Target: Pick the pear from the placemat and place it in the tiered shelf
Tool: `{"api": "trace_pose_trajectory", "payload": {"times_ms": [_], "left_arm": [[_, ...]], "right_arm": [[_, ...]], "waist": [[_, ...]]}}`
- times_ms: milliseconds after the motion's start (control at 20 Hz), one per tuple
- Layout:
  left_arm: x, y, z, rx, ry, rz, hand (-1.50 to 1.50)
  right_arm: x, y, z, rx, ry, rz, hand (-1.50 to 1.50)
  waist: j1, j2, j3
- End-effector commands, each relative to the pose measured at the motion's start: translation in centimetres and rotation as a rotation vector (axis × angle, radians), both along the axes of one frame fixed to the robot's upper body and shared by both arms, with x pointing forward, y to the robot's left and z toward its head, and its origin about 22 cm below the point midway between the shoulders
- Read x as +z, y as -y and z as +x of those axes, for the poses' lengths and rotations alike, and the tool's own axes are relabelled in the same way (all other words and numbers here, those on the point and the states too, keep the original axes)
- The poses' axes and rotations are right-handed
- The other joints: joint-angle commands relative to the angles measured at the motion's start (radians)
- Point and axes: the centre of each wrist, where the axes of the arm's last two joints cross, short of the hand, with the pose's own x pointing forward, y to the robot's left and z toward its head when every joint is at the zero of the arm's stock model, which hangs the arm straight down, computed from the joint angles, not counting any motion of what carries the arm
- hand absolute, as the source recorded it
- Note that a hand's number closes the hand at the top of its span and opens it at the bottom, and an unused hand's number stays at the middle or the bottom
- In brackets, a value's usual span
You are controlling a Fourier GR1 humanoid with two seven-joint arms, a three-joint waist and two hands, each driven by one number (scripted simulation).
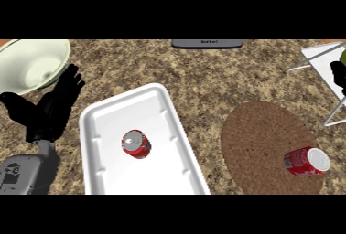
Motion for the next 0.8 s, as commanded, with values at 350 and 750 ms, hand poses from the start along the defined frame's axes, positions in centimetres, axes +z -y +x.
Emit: {"api": "trace_pose_trajectory", "payload": {"times_ms": [350,750], "left_arm": [[-1.0,-1.2,0.3,0.009,-0.005,0.008,0.0],[-0.2,-0.8,0.3,-0.016,0.007,-0.001,0.0]], "right_arm": [[0.3,13.2,-0.7,-0.149,-0.005,0.095,1.5],[-4.3,17.1,0.7,-0.185,-0.003,0.099,1.5]], "waist": [[-0.006,0.002,0.001],[0.007,0.003,0.001]]}}
